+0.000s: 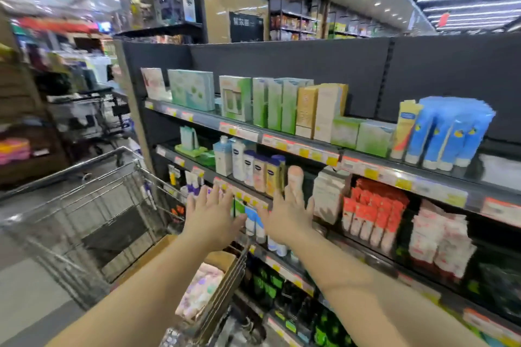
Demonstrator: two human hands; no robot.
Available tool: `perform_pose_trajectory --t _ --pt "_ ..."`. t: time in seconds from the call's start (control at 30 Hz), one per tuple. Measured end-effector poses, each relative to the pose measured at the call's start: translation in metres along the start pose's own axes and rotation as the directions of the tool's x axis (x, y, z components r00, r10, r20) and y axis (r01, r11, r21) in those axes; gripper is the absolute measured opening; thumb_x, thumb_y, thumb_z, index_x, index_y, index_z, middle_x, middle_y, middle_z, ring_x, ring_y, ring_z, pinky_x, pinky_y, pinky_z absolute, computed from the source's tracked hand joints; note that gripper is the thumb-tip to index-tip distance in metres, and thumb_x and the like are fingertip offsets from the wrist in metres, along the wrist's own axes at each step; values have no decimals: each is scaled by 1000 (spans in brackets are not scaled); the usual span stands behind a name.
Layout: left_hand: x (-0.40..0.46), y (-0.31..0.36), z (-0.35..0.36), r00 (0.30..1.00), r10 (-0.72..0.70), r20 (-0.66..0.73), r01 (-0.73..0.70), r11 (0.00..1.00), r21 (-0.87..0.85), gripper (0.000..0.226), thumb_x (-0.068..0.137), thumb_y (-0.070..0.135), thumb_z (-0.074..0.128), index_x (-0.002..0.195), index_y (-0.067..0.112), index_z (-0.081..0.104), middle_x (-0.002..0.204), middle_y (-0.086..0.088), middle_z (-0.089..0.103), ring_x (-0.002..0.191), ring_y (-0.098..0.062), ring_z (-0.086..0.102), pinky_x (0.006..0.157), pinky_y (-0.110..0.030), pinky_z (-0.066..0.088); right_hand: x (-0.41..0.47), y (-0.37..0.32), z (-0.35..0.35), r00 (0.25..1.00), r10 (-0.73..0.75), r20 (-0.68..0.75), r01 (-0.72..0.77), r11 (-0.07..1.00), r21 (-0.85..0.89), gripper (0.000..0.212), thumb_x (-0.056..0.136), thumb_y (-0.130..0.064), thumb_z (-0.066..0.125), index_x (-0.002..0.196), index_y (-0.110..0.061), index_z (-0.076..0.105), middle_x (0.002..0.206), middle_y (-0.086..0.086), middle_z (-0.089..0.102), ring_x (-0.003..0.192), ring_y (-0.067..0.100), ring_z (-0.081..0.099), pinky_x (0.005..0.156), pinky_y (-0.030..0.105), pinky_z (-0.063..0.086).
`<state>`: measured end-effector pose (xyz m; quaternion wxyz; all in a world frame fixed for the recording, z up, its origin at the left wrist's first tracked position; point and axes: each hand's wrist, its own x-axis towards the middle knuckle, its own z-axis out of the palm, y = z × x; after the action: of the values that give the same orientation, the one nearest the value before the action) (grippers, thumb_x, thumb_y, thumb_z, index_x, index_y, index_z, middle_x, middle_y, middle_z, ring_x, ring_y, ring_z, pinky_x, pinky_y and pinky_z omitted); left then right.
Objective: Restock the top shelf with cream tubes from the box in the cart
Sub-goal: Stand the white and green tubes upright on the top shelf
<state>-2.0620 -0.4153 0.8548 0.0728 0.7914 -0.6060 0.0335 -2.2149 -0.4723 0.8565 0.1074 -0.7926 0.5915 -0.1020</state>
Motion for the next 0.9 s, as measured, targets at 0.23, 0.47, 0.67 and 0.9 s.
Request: perform_pose_trajectory --t 0.23,0.47,0.67,0.9 --pt "24 -141 23 976 -217 -28 218 974 67 75 92 66 30 154 26 14 163 -5 6 149 -30 -1 119 -53 3 67 -140 77 969 -234 80 233 972 24 76 95 -64 25 156 -21 10 164 2 2 150 28 -8 118 53 -8" --pt "92 -248 67 926 -375 39 371 925 76 75 93 65 32 154 26 15 163 -2 9 149 -27 0 120 -52 3 158 -230 159 926 -326 189 313 945 96 72 95 -61 30 154 -22 19 164 5 1 150 28 -10 117 54 -8" --pt "148 -309 113 903 -412 121 407 911 67 73 93 64 32 153 25 17 162 -3 11 150 -28 3 120 -51 5 216 -266 213 906 -332 264 325 943 70 72 94 -62 31 154 -23 20 163 7 8 150 29 -5 118 54 -8" --pt "198 -355 179 920 -306 243 317 948 -8 69 96 58 34 153 24 17 162 -3 11 150 -28 2 120 -52 3 255 -278 280 895 -197 401 221 975 -15 70 97 -61 28 155 -25 16 164 6 7 150 28 -4 119 51 -4"
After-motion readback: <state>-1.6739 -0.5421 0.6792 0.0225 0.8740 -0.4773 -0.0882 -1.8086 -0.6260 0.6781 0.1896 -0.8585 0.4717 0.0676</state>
